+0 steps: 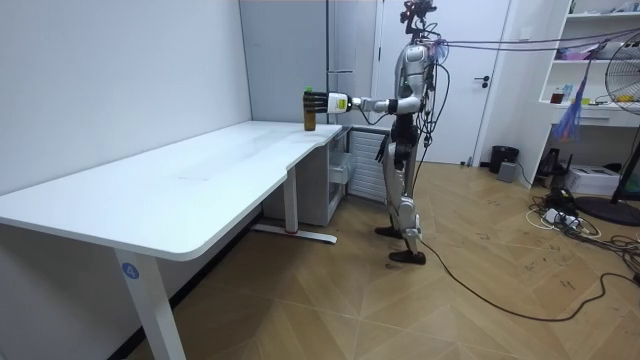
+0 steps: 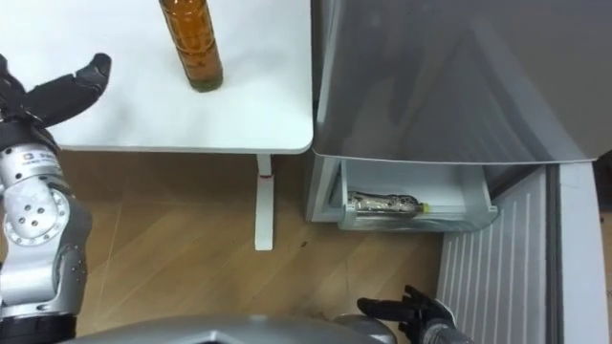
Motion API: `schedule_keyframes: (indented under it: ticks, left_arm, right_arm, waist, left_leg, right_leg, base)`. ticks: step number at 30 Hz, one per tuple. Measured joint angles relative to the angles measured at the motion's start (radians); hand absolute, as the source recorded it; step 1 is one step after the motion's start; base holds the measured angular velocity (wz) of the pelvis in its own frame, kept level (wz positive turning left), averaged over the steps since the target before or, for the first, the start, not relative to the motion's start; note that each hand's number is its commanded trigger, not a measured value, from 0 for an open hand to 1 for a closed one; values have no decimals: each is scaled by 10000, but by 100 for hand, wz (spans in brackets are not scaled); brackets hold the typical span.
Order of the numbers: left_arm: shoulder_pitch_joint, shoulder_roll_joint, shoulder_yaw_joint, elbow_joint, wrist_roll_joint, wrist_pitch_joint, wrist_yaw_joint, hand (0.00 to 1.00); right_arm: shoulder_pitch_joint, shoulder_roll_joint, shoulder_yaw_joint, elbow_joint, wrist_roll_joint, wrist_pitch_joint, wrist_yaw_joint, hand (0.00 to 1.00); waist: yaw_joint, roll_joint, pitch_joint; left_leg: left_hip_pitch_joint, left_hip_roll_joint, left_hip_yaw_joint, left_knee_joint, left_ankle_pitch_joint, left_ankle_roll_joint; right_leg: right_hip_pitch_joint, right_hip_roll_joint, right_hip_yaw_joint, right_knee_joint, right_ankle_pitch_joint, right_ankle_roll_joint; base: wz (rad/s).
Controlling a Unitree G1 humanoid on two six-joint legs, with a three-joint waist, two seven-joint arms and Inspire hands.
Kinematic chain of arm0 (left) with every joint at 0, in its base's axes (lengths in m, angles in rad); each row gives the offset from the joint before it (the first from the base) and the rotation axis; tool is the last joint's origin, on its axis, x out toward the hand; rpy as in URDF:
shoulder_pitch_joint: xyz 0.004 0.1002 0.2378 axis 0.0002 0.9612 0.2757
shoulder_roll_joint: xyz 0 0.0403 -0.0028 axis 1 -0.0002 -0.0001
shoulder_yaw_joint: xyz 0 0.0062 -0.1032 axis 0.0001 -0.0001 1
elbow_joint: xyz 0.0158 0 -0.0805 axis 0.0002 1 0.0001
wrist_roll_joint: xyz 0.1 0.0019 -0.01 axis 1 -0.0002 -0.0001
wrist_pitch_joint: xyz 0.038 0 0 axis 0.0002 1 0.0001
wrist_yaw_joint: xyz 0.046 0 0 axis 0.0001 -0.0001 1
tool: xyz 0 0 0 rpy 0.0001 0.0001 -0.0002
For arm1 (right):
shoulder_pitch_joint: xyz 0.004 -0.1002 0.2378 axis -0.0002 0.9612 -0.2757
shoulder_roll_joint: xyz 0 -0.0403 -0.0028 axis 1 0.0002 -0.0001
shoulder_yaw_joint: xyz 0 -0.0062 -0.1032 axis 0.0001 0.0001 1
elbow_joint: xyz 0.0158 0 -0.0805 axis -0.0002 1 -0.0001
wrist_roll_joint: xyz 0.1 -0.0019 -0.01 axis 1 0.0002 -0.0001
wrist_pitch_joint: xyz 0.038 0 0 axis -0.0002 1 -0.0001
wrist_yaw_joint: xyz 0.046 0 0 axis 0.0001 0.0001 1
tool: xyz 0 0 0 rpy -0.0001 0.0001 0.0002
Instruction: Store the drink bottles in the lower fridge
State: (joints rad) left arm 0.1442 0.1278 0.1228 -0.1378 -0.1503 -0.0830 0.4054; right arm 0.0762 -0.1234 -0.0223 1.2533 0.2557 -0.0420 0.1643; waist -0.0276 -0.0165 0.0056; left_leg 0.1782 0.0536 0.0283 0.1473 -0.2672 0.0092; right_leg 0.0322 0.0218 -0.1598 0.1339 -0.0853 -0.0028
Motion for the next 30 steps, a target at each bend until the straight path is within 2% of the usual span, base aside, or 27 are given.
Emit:
schedule_keyframes:
  ticks: [9,15,20,26,30]
  left_arm:
    - [-396,25,-99,13,-189,568,-921,0]
    - [-505,24,-90,261,-1430,788,-1155,0]
    - [-754,24,-88,917,-1737,985,-1250,0]
    - [-934,21,-87,1354,-1756,1299,-1366,0]
    - [-1124,46,-6,1369,-2415,1583,-1502,0]
  right_arm:
    - [22,-7,-23,-65,4,21,-21,0]
    - [35,-7,-26,-229,-85,146,-104,0]
    - [191,-5,-43,-632,-255,234,-114,0]
    - [239,-3,-100,-857,-273,492,-140,0]
    - [305,-4,-289,-1082,-366,739,-96,0]
  waist:
    - [-109,31,24]
    - [-187,40,19]
    - [-249,36,16]
    - [-270,45,15]
    - [-268,99,10]
  left_leg:
    - [77,28,119,9,0,-1]
    - [77,24,274,11,0,-1]
    - [123,29,394,12,0,-1]
    - [147,31,519,14,0,-1]
    - [129,23,525,6,-1,-1]
  right_leg:
    - [9,71,232,1,-1,1]
    - [-64,90,347,50,1,-2]
    - [-131,116,496,166,8,-14]
    - [-148,134,665,192,30,-42]
    - [-170,154,771,188,33,-36]
  base:
    - [-7]
    - [-5]
    - [-10]
    - [-2]
    - [0]
